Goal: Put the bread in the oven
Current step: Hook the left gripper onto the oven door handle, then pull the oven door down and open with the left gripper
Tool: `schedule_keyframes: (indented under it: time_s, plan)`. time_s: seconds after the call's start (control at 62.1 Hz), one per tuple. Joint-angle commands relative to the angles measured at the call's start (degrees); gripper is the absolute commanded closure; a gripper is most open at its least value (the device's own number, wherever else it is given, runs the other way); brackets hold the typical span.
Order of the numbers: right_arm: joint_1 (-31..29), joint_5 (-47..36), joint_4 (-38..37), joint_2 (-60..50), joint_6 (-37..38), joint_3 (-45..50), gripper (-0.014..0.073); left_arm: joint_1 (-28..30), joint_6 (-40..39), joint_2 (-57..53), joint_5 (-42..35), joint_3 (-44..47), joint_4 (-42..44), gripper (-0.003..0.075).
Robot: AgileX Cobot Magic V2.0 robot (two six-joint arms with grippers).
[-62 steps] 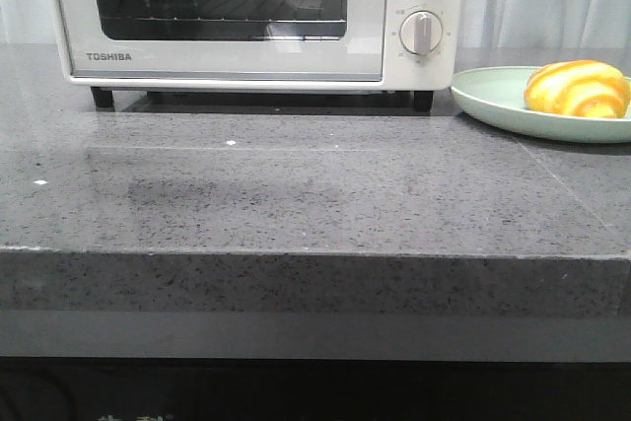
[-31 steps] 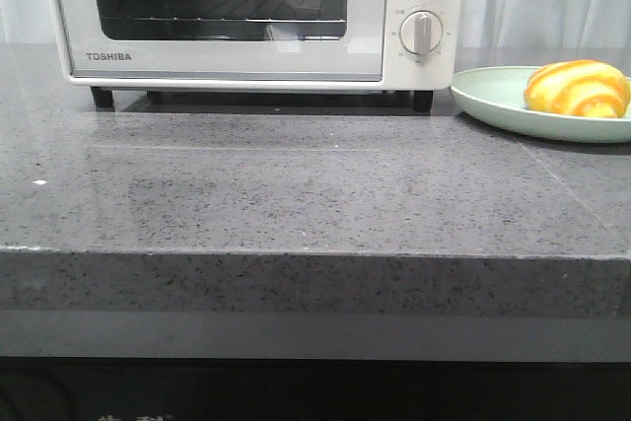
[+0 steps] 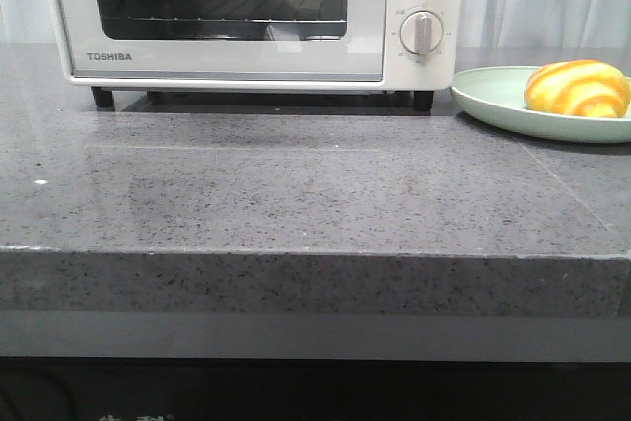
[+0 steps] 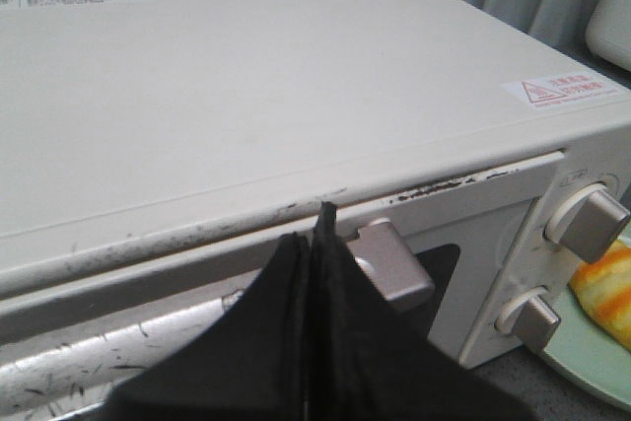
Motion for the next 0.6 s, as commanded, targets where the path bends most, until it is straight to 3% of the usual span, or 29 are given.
schedule_keyframes:
  time_s: [0.0,0.579]
  plan:
    - [-0.3,-3.5,0.2,0.4,-0.6,-1.9,0.0025,-0.4,-0.1,-1.9,3.4,-1.6,0.4,0.0738]
    - [-0.3,-2.4,0.2,0.5,-0.6,-1.9,0.0025,-0.4,-0.1,-20.7,35.2,-1.6,1.8,0.0738]
